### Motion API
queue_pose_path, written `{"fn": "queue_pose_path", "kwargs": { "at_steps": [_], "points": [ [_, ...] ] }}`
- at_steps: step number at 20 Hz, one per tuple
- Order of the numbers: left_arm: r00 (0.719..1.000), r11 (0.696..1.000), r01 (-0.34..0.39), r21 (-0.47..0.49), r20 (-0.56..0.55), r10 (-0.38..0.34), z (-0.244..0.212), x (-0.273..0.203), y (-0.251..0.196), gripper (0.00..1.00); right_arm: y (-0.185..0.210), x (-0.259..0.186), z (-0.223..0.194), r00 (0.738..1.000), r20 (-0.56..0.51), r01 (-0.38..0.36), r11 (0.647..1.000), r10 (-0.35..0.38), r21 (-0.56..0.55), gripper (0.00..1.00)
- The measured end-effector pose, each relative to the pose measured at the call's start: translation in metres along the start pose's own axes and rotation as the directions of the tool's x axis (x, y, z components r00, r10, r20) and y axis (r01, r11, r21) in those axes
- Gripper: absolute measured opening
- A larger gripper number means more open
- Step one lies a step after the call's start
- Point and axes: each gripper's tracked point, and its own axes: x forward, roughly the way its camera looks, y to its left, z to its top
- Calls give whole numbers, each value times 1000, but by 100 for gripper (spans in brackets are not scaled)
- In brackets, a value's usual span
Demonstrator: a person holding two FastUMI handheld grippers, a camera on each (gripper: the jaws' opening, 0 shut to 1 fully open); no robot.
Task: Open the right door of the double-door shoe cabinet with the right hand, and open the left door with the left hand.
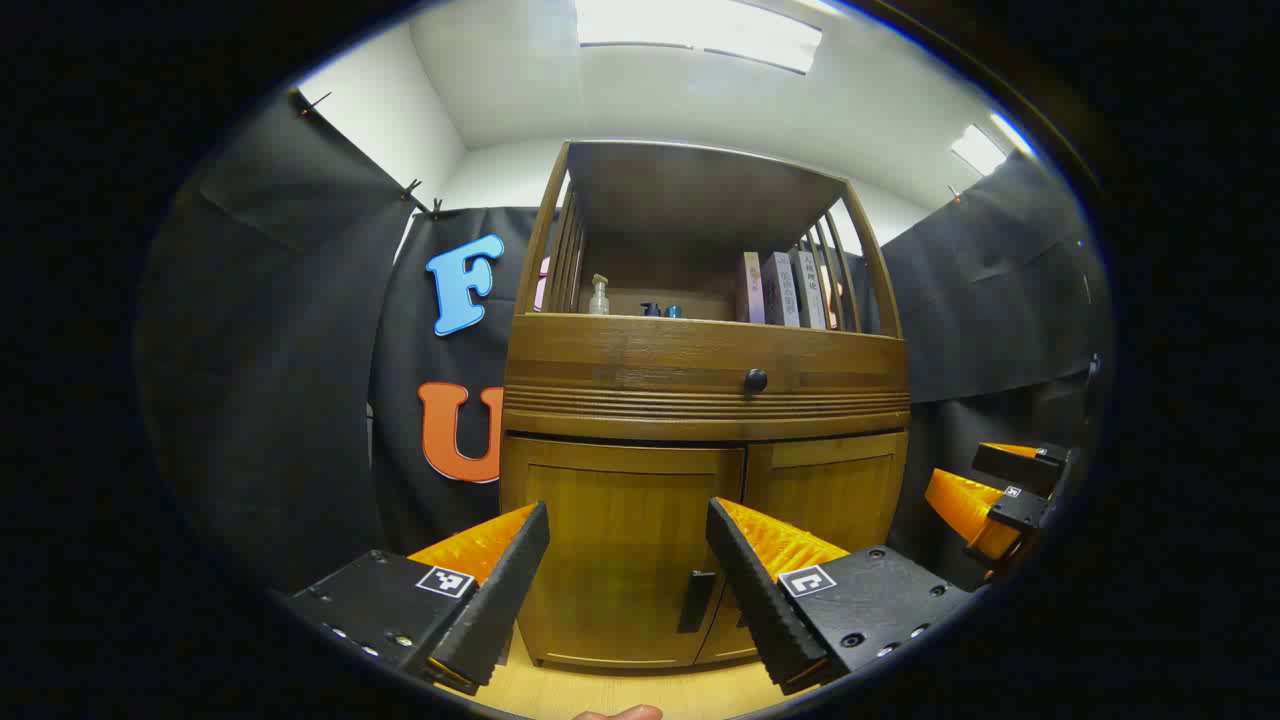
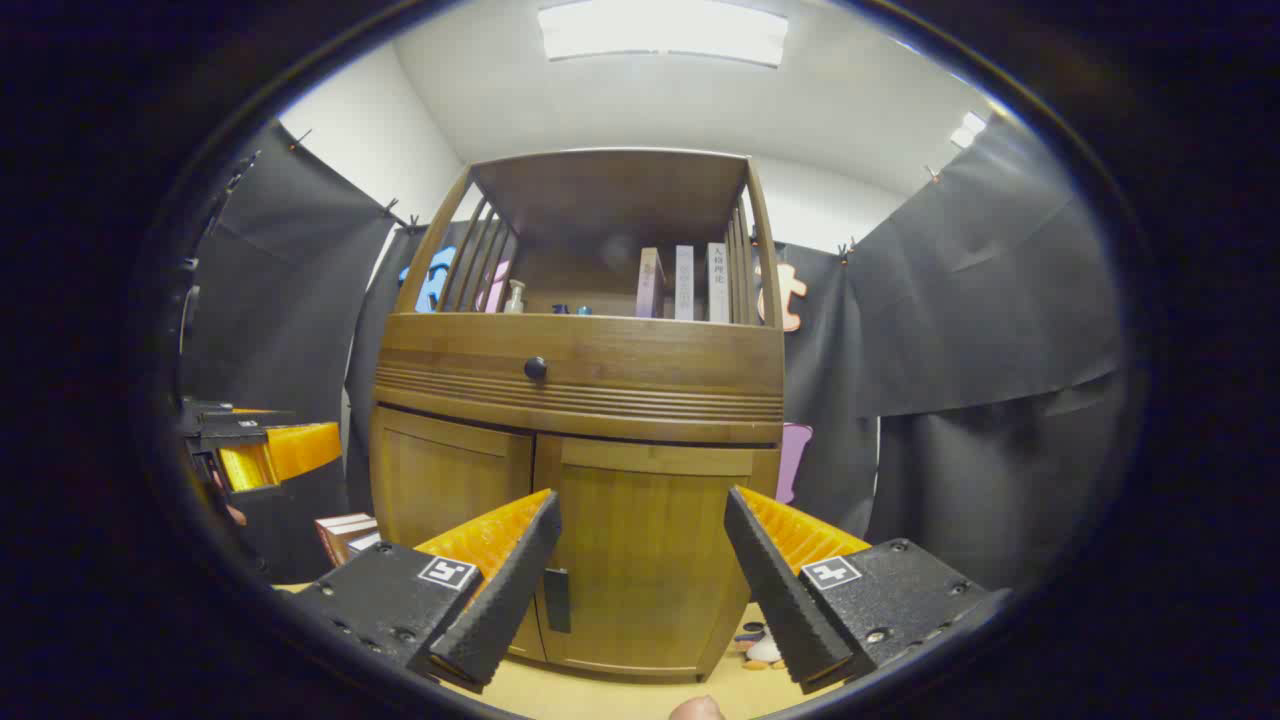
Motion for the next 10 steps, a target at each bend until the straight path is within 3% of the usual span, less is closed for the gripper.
{"fn": "queue_pose_path", "kwargs": {
  "at_steps": [3, 4, 10],
  "points": [
    [1000, 1000, -7, -1, 3, 7, 2, 0, 2, 100, 2, 1, -2, 1000, -9, -1, 1000, 1, -1, 100],
    [1000, 1000, -5, 4, 4, 5, 2, 1, 2, 95, 4, 1, -2, 1000, -8, 0, 1000, 0, -3, 100],
    [1000, 1000, -3, 27, -21, 4, -2, -2, 9, 95, 16, 4, -7, 1000, -16, -4, 1000, 3, -11, 100]
  ]
}}
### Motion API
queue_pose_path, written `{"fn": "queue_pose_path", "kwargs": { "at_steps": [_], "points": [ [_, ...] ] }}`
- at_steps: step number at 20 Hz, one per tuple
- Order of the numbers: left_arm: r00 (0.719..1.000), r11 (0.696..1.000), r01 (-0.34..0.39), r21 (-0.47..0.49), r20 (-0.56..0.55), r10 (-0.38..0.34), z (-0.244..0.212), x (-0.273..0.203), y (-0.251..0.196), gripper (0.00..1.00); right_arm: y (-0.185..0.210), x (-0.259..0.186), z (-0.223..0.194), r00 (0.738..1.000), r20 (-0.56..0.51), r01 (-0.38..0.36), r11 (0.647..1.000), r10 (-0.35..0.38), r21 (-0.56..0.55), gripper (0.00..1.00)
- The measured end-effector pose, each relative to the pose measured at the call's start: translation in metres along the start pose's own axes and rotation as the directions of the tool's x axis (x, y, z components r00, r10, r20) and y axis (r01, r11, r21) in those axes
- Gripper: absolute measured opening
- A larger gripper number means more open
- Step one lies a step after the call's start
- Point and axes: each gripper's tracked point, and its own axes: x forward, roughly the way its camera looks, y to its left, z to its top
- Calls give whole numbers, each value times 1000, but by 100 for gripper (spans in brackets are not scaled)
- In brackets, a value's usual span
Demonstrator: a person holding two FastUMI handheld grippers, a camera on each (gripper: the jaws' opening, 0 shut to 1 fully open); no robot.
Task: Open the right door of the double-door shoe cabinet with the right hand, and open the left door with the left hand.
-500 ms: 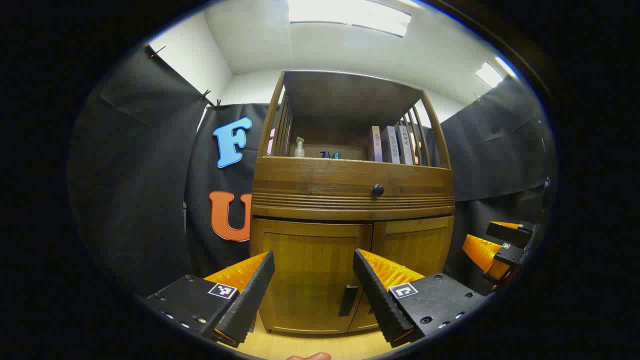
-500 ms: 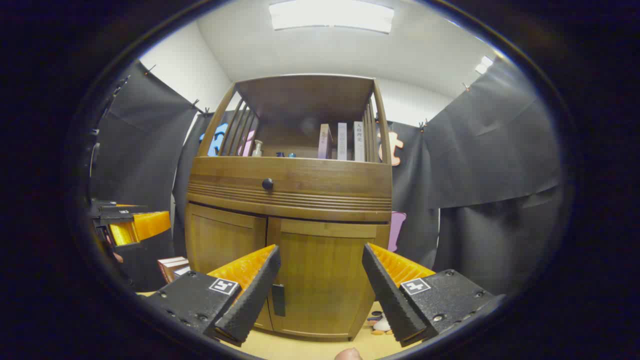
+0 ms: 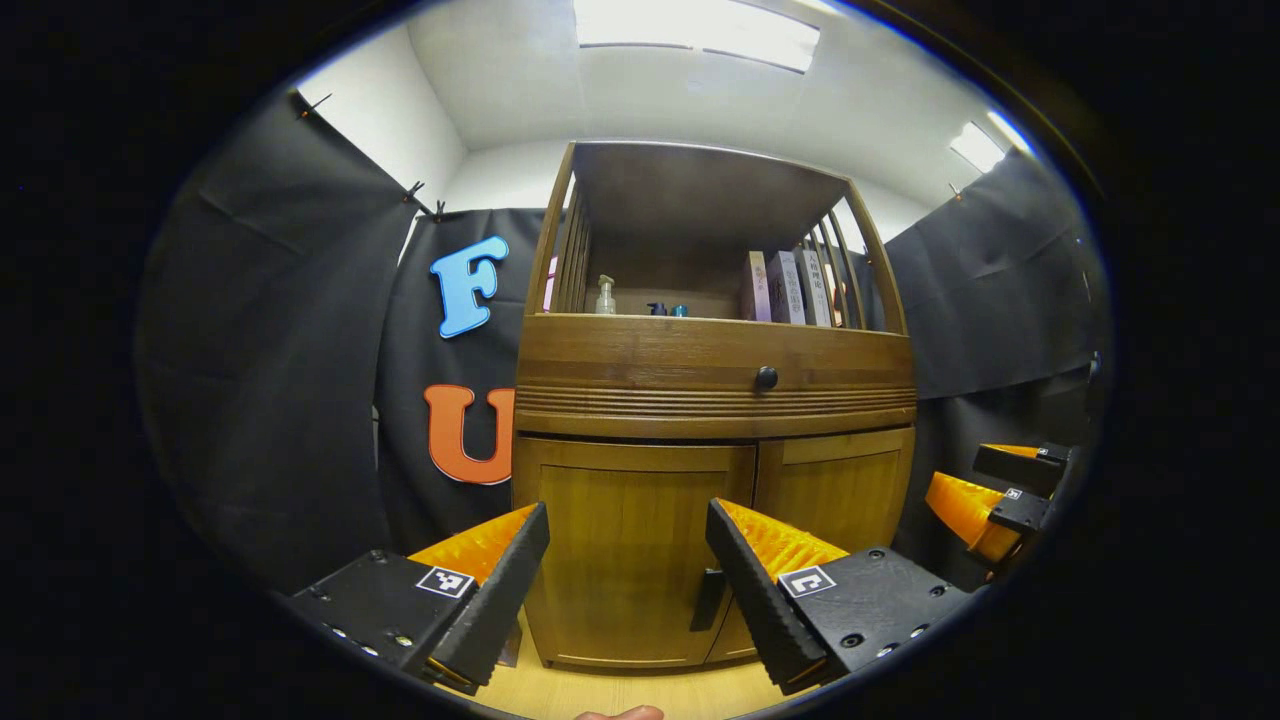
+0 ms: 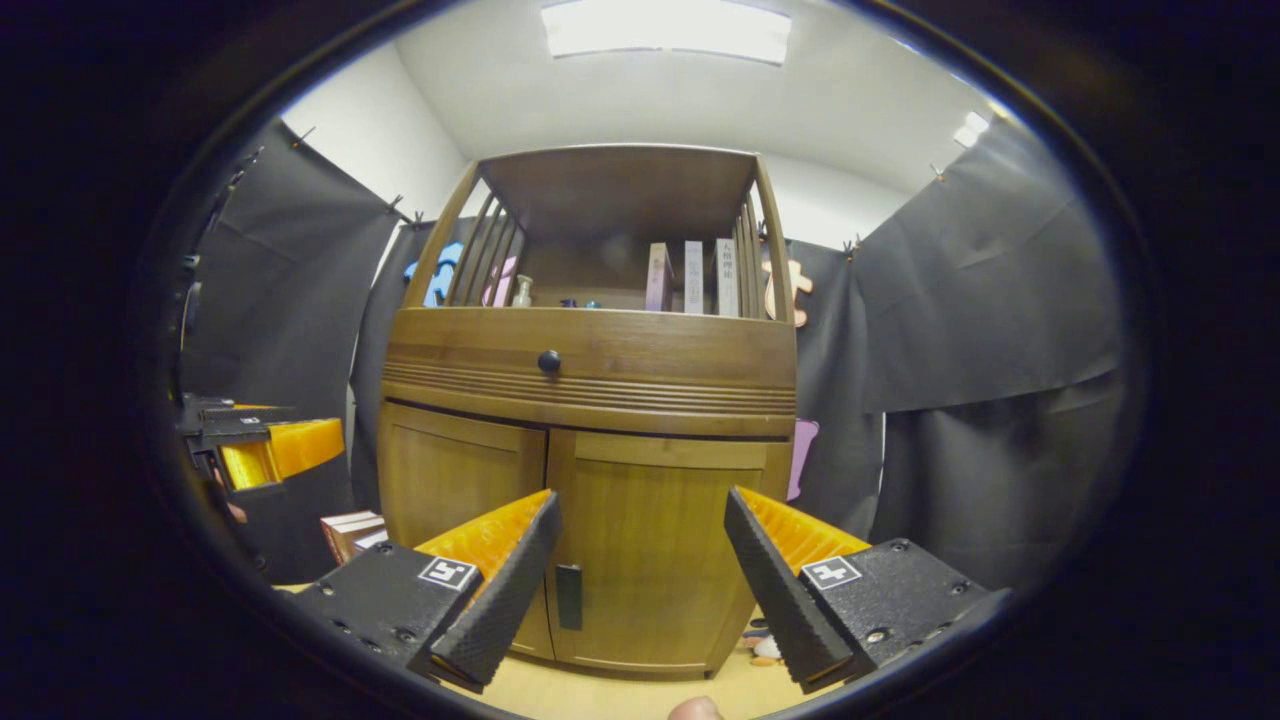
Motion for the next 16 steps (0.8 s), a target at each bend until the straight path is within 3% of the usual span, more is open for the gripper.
{"fn": "queue_pose_path", "kwargs": {
  "at_steps": [1, 2, 3, 4, 6, 7, 9, 16],
  "points": [
    [1000, 1000, -3, 4, 3, 3, -1, -1, 2, 100, 4, 3, -2, 1000, -5, -9, 1000, 9, 5, 100],
    [1000, 1000, -11, 5, 4, 11, -1, 0, 5, 95, 9, 5, -6, 1000, -12, -18, 1000, 18, 11, 100],
    [1000, 1000, -15, 4, 2, 15, -1, 0, 6, 100, 13, 7, -11, 999, -23, -27, 999, 28, 18, 100],
    [1000, 1000, -18, 0, -7, 18, -2, -2, 6, 95, 17, 10, -16, 999, -40, -33, 999, 34, 23, 100],
    [1000, 1000, -24, 1, -9, 24, -2, -3, 8, 95, 25, 21, -31, 997, -67, -41, 998, 44, 43, 100],
    [999, 1000, -31, 5, -13, 31, -3, -3, 11, 100, 32, 26, -43, 994, -94, -54, 997, 59, 51, 100],
    [998, 998, -54, 20, -37, 55, -10, -5, 20, 95, 40, 38, -65, 984, -163, -67, 996, 77, 62, 100],
    [991, 992, -121, 23, -46, 122, -10, -14, 39, 95, 69, 75, -135, 939, -314, -107, 988, 137, 109, 97]
  ]
}}
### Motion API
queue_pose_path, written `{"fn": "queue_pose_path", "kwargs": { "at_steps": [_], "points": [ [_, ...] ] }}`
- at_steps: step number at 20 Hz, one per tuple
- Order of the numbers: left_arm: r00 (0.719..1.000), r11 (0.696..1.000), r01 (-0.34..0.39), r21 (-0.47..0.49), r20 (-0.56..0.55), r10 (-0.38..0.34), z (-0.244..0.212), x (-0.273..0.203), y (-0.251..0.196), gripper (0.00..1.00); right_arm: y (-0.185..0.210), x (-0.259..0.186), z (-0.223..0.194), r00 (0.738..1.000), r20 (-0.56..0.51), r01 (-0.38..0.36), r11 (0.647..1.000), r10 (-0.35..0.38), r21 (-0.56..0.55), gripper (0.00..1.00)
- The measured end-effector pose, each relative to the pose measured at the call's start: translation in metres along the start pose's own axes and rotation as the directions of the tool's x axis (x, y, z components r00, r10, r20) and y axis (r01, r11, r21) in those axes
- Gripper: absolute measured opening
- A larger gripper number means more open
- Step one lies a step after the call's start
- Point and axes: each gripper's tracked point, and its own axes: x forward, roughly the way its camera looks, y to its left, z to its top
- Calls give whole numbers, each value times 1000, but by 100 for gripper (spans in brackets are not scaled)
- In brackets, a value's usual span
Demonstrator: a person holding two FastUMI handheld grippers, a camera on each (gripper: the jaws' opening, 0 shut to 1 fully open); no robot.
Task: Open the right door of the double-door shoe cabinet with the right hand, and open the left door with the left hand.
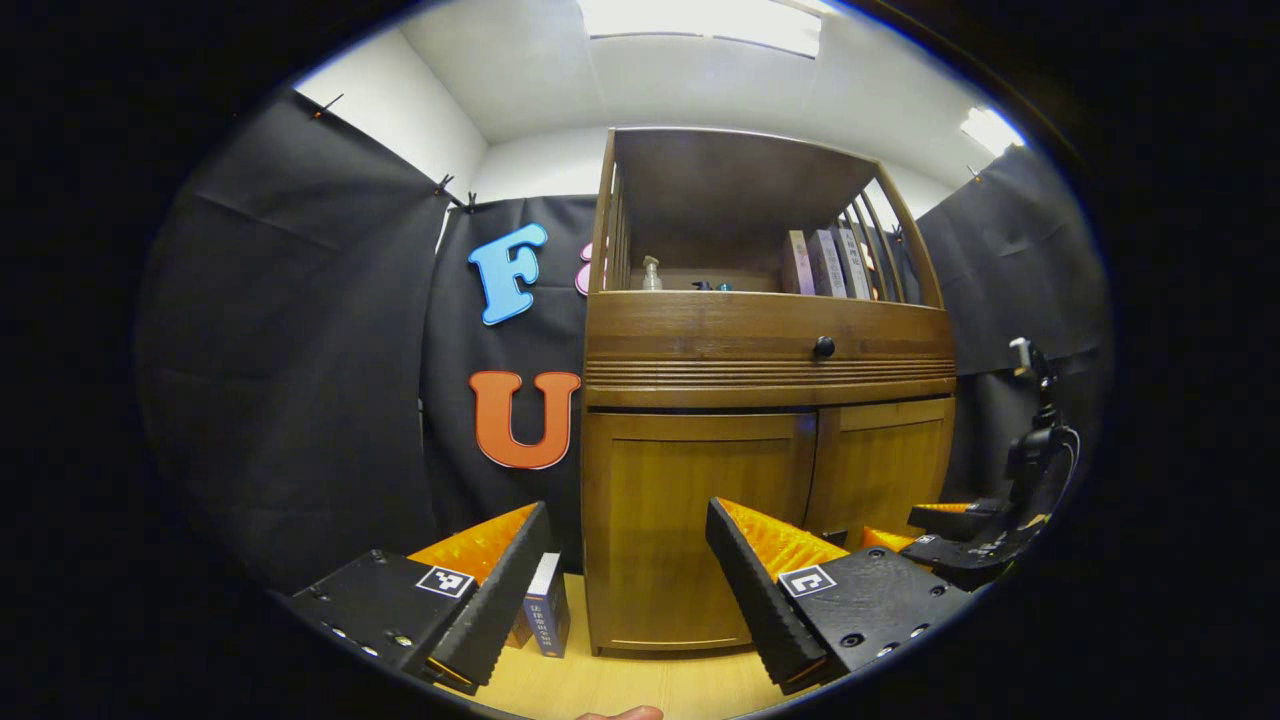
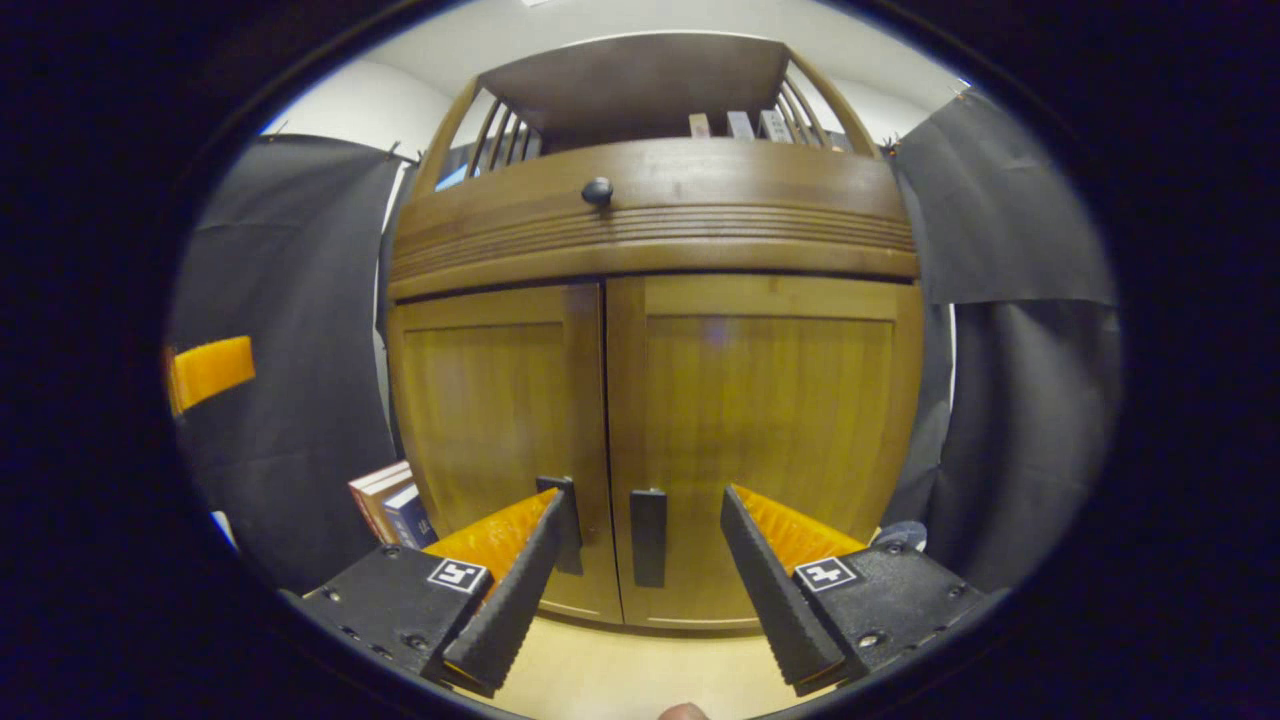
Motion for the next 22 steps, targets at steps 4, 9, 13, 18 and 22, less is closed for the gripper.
{"fn": "queue_pose_path", "kwargs": {
  "at_steps": [4, 9, 13, 18, 22],
  "points": [
    [1000, 1000, -27, 13, -7, 27, -1, -4, 8, 95, 3, 34, -26, 998, -70, 4, 1000, -3, 8, 92],
    [999, 999, -37, 19, -13, 37, -5, -7, 12, 95, -4, 63, -39, 995, -99, 33, 999, -30, 23, 84],
    [999, 999, -38, 29, -23, 39, -8, -9, 13, 95, -2, 84, -48, 992, -119, 36, 999, -32, 36, 72],
    [999, 999, -26, 32, -23, 27, -7, -12, 12, 95, -5, 105, -52, 991, -117, 64, 997, -59, 36, 60],
    [999, 999, -25, 46, -27, 26, -9, -13, 13, 95, -11, 115, -56, 988, -123, 103, 993, -96, 54, 43]
  ]
}}
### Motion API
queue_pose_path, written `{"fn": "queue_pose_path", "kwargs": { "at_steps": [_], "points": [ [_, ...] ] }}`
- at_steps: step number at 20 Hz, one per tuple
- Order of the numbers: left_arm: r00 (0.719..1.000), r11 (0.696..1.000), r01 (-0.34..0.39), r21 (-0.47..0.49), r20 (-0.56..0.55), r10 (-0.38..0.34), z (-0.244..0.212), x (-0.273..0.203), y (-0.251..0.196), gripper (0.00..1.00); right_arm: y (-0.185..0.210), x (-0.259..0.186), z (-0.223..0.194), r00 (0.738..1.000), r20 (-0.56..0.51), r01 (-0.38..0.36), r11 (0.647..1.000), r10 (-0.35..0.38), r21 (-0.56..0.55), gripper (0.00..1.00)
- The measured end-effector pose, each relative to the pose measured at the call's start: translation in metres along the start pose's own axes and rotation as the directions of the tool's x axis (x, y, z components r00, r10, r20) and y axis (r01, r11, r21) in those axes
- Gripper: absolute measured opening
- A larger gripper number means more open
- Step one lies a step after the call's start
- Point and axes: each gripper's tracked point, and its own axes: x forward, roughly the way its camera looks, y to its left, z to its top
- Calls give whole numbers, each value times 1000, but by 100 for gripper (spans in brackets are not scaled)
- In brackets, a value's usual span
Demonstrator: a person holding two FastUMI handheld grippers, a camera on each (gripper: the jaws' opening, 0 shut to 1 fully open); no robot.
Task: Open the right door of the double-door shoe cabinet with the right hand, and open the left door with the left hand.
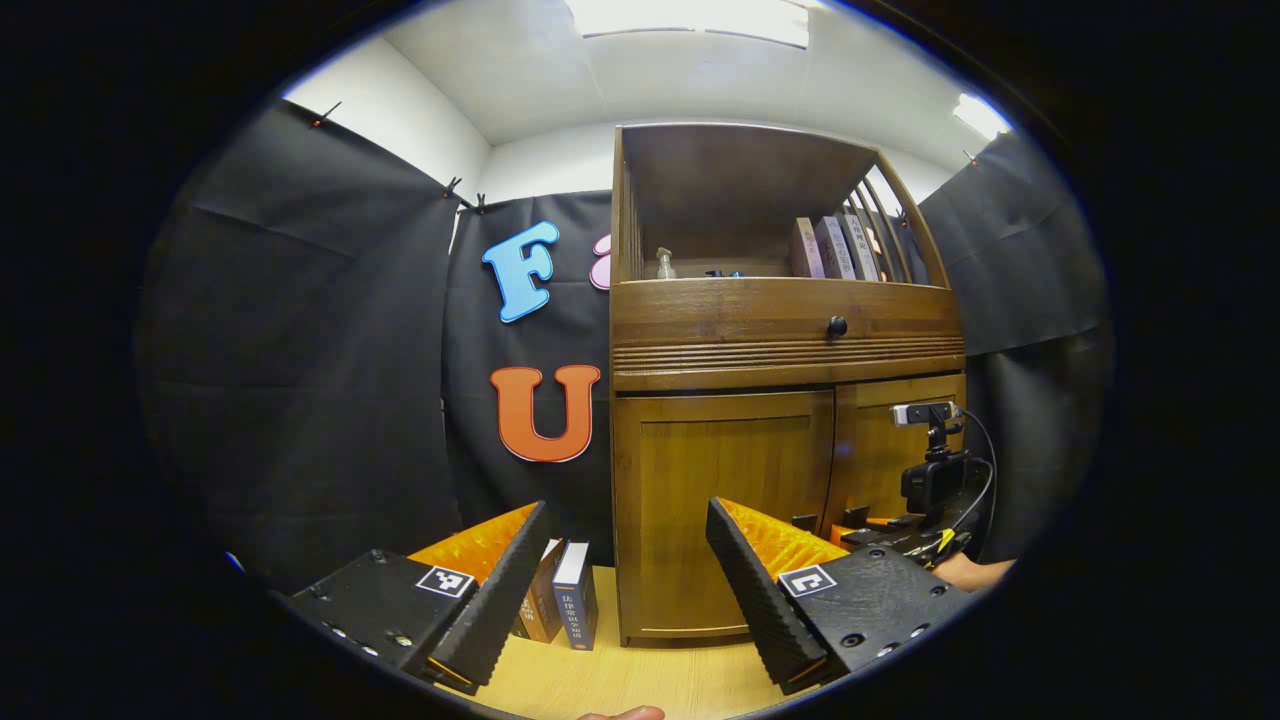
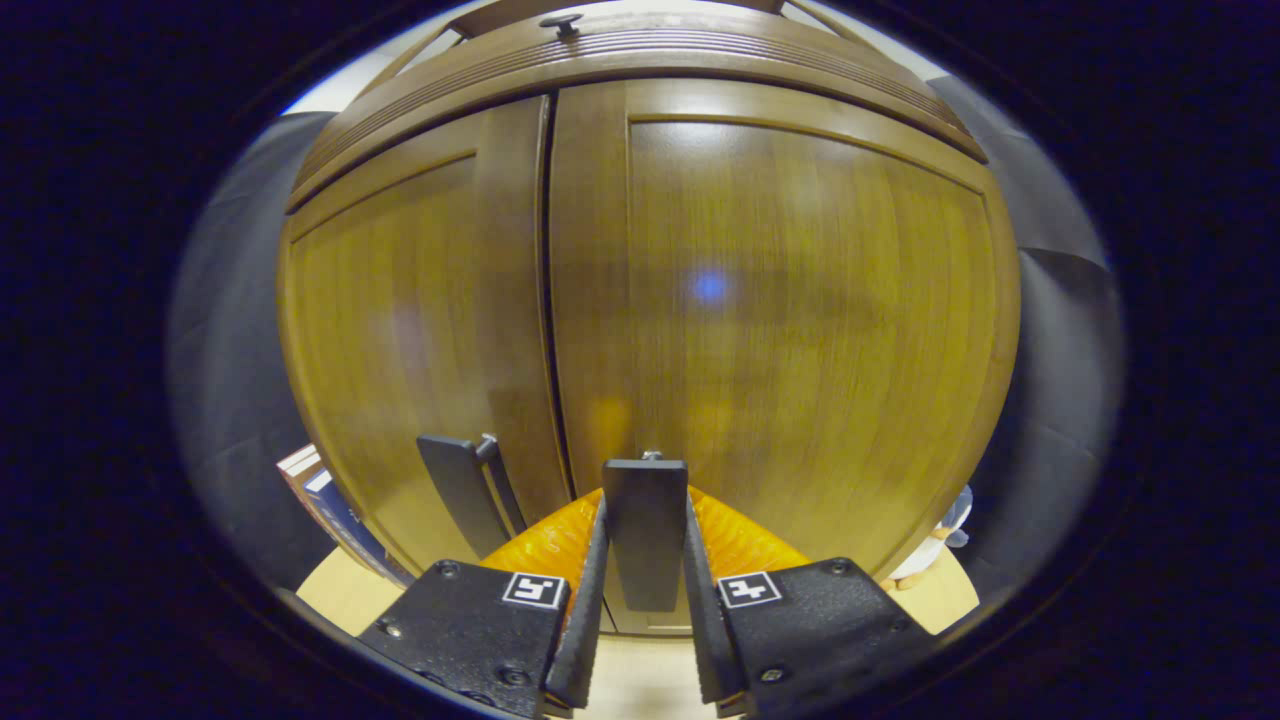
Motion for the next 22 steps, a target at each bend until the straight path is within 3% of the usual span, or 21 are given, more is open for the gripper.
{"fn": "queue_pose_path", "kwargs": {
  "at_steps": [11, 22],
  "points": [
    [1000, 1000, 22, -19, -8, -22, -3, 2, -6, 95, -2, -11, -5, 1000, 18, -22, 999, 21, 29, 28],
    [988, 987, 151, -45, -5, -152, -3, 8, -39, 95, -12, -55, -17, 998, 26, -52, 998, 52, 19, 28]
  ]
}}
